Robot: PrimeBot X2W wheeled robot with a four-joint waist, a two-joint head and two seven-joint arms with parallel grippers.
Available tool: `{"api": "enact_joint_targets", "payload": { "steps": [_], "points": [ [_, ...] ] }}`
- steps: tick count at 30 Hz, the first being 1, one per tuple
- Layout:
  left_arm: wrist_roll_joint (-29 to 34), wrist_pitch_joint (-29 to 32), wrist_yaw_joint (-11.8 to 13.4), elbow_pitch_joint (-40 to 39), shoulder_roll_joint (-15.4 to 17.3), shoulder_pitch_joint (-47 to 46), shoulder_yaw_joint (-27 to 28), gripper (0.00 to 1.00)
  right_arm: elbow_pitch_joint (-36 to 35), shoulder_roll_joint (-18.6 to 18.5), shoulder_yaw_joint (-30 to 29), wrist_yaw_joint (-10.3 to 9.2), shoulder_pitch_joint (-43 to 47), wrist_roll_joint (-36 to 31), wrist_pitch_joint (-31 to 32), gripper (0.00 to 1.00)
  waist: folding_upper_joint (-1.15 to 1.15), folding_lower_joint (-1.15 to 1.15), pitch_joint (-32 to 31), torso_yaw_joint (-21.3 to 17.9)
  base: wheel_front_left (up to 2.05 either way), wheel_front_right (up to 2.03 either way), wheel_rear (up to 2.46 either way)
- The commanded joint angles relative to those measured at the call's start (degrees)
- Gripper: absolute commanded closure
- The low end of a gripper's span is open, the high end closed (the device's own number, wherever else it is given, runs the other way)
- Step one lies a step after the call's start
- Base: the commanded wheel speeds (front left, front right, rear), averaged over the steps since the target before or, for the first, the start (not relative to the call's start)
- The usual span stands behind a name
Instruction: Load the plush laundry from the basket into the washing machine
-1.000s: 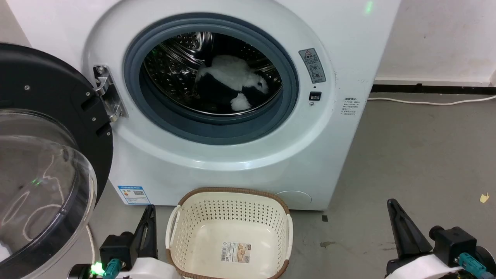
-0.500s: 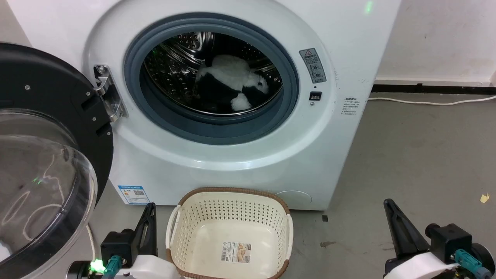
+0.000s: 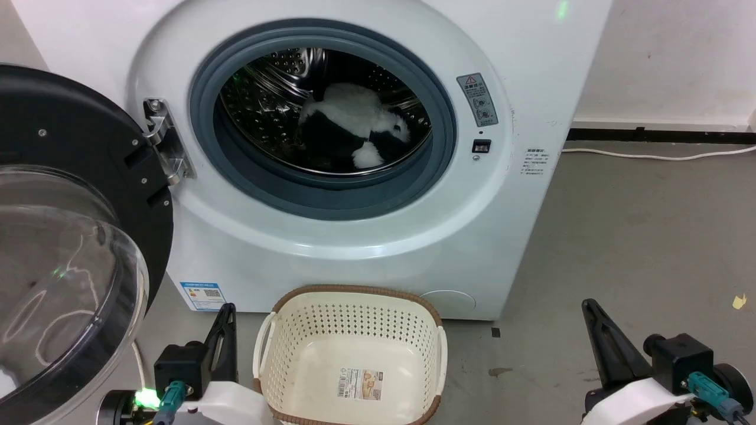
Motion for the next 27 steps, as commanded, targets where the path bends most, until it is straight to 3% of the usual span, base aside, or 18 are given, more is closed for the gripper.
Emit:
{"api": "enact_joint_targets", "payload": {
  "steps": [1, 27],
  "points": [
    [0.5, 0.35, -0.42, -0.47, -0.23, -0.7, 0.25, 1.0, -0.43, 0.2, 0.12, -0.04, -0.83, -0.6, 0.34, 1.0, 0.0, 0.0, 0.0, 0.01, 0.0, 0.0, 0.0],
    [3.43, 3.27, -1.64, -1.79, -0.75, -1.34, 1.63, 1.0, -0.99, 0.25, 0.41, -0.05, -1.67, -2.3, 3.28, 1.0, 0.0, 0.0, 0.06, 0.12, 0.0, 0.0, 0.0]
  ]
}}
